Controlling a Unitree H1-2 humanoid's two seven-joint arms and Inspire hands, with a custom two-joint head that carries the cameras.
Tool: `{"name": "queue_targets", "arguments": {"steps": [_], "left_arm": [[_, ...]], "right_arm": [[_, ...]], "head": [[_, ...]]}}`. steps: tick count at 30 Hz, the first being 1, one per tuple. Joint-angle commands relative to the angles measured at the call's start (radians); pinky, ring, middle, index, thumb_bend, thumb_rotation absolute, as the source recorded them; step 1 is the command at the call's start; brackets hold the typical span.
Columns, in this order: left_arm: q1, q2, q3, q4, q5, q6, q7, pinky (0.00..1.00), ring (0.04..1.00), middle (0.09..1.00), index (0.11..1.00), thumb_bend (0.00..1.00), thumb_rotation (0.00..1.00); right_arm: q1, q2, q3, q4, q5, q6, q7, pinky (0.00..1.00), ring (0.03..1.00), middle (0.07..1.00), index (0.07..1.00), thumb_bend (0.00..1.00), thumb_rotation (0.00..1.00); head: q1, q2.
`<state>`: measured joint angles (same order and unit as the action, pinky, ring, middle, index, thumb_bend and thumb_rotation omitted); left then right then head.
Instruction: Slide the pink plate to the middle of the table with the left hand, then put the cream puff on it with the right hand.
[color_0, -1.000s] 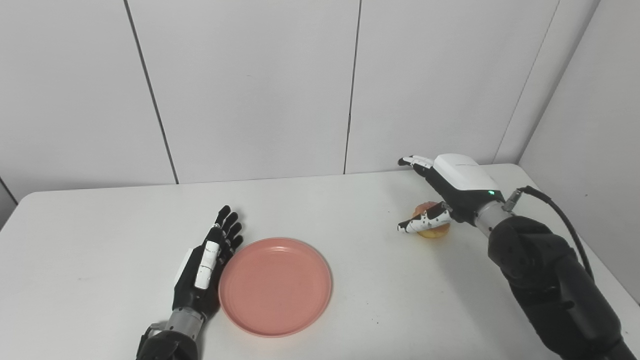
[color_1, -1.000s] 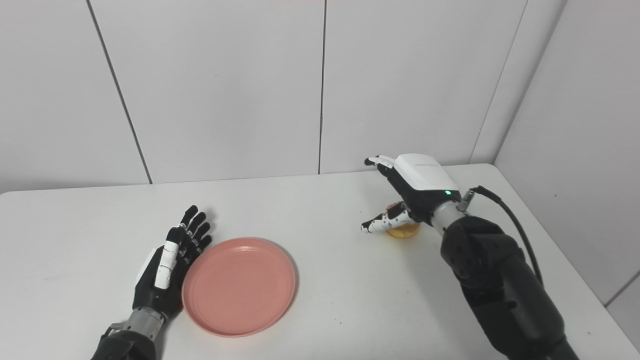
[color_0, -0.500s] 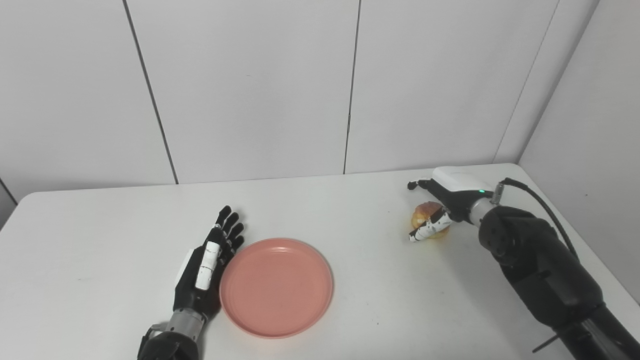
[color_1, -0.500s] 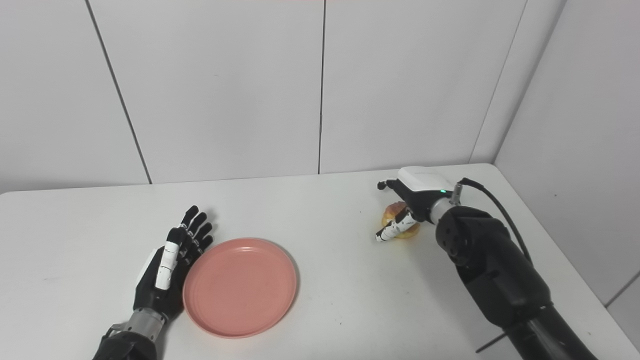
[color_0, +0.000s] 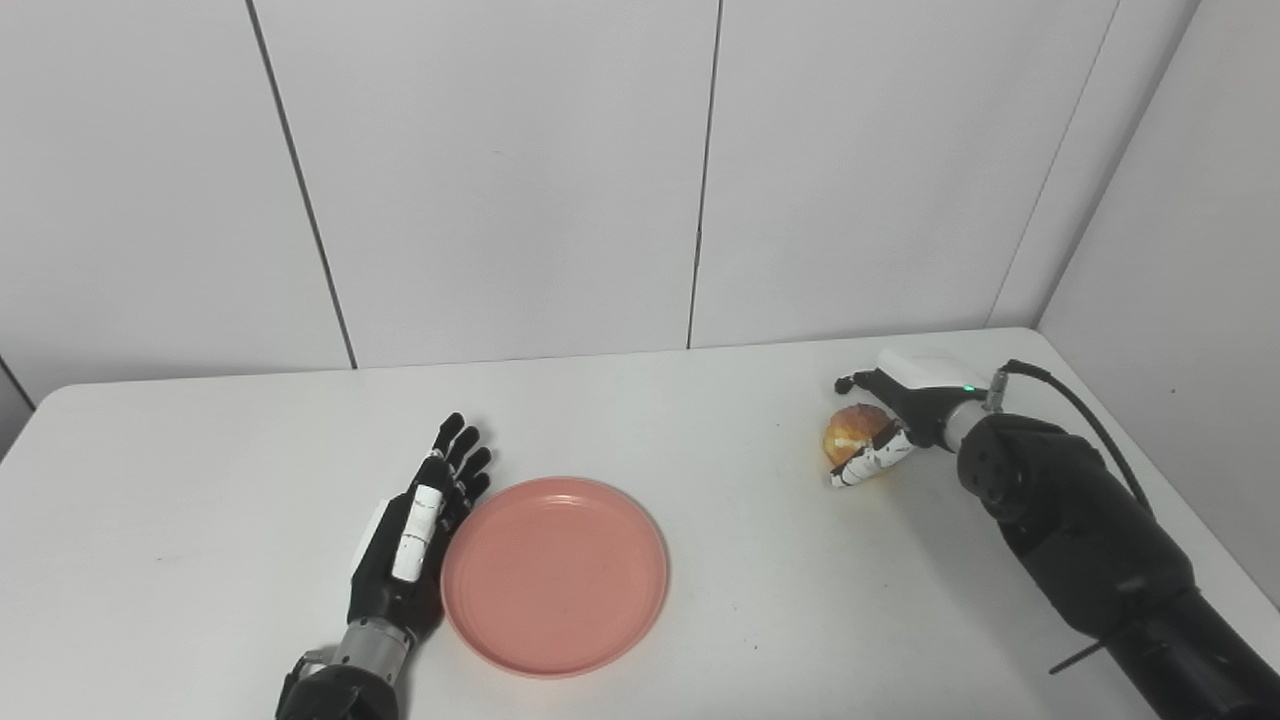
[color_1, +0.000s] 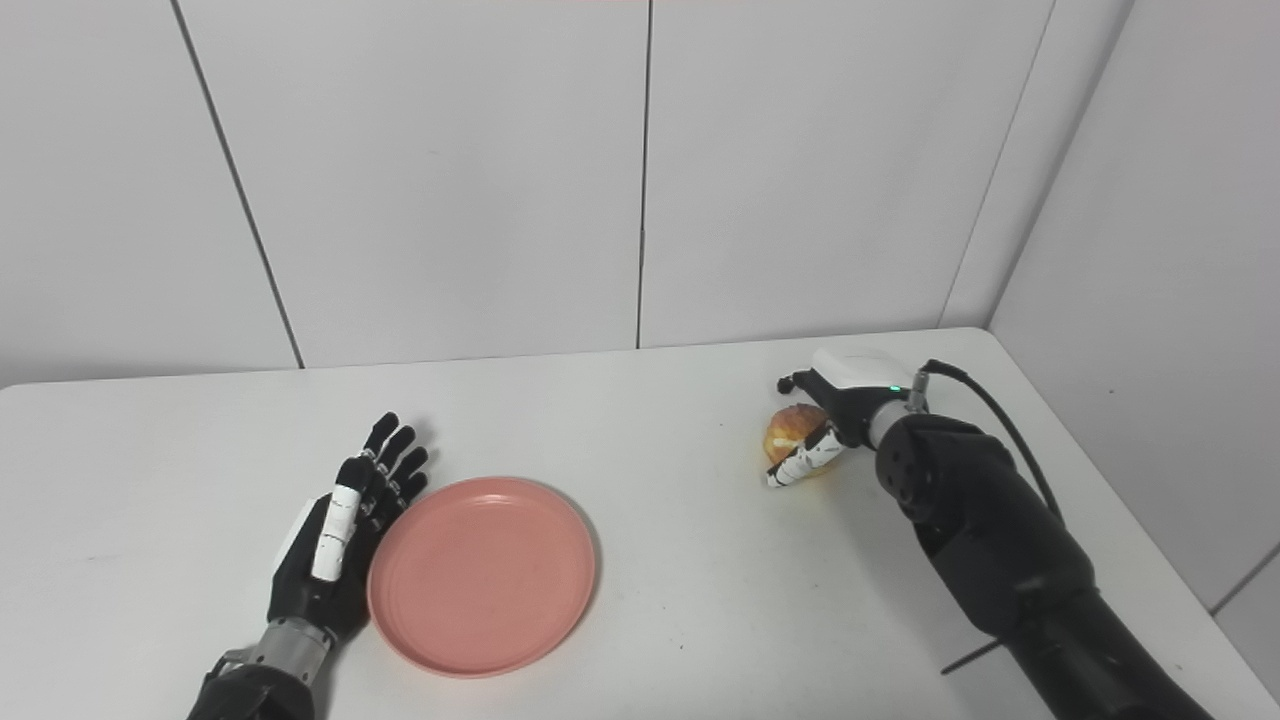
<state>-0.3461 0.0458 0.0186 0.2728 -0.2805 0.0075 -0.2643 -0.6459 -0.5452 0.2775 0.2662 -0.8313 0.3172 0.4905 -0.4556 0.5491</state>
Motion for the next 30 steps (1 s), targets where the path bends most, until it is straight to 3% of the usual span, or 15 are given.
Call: {"name": "queue_targets", "arguments": {"steps": [1, 9, 15, 20, 21, 22, 30], "left_arm": [[0.017, -0.011, -0.006, -0.002, -0.006, 0.023, -0.006, 1.0, 0.979, 0.998, 1.0, 0.9, 0.79], [0.017, -0.012, -0.008, -0.004, -0.001, 0.027, -0.004, 1.0, 0.975, 0.996, 1.0, 0.9, 0.8], [0.022, -0.009, -0.012, -0.013, 0.006, 0.028, -0.002, 1.0, 0.971, 0.998, 1.0, 0.89, 0.8], [0.026, -0.011, -0.013, -0.022, 0.011, 0.035, 0.007, 1.0, 0.961, 0.992, 1.0, 0.9, 0.8], [0.027, -0.012, -0.013, -0.025, 0.009, 0.037, 0.007, 1.0, 0.962, 0.994, 1.0, 0.9, 0.8], [0.026, -0.013, -0.013, -0.025, 0.007, 0.037, 0.007, 1.0, 0.964, 0.997, 1.0, 0.89, 0.79], [0.025, -0.011, -0.014, -0.019, 0.013, 0.03, 0.005, 1.0, 0.961, 0.999, 1.0, 0.9, 0.79]], "right_arm": [[-0.057, -0.033, -0.008, -0.002, 0.01, -0.035, -0.043, 0.78, 0.902, 0.906, 0.828, 1.0, 0.39], [-0.046, -0.025, 0.003, 0.013, 0.028, -0.03, -0.076, 0.71, 0.838, 0.857, 0.802, 1.0, 0.35], [-0.032, -0.012, 0.007, 0.022, 0.038, -0.029, -0.12, 0.58, 0.706, 0.76, 0.737, 1.0, 0.22], [-0.022, 0.0, -0.007, 0.043, 0.074, -0.066, -0.194, 0.46, 0.548, 0.617, 0.624, 0.82, 0.05], [-0.02, 0.002, -0.008, 0.047, 0.078, -0.075, -0.214, 0.4, 0.479, 0.516, 0.567, 0.65, 0.02], [-0.018, 0.004, -0.01, 0.051, 0.082, -0.084, -0.235, 0.36, 0.426, 0.459, 0.537, 0.57, 0.01], [-0.023, -0.005, 0.011, 0.072, 0.085, -0.107, -0.279, 0.34, 0.409, 0.444, 0.511, 0.53, 0.0]], "head": [[0.001, 0.002], [0.004, 0.004], [0.009, 0.008], [0.011, 0.01], [0.011, 0.01], [0.011, 0.01], [0.019, 0.011]]}}
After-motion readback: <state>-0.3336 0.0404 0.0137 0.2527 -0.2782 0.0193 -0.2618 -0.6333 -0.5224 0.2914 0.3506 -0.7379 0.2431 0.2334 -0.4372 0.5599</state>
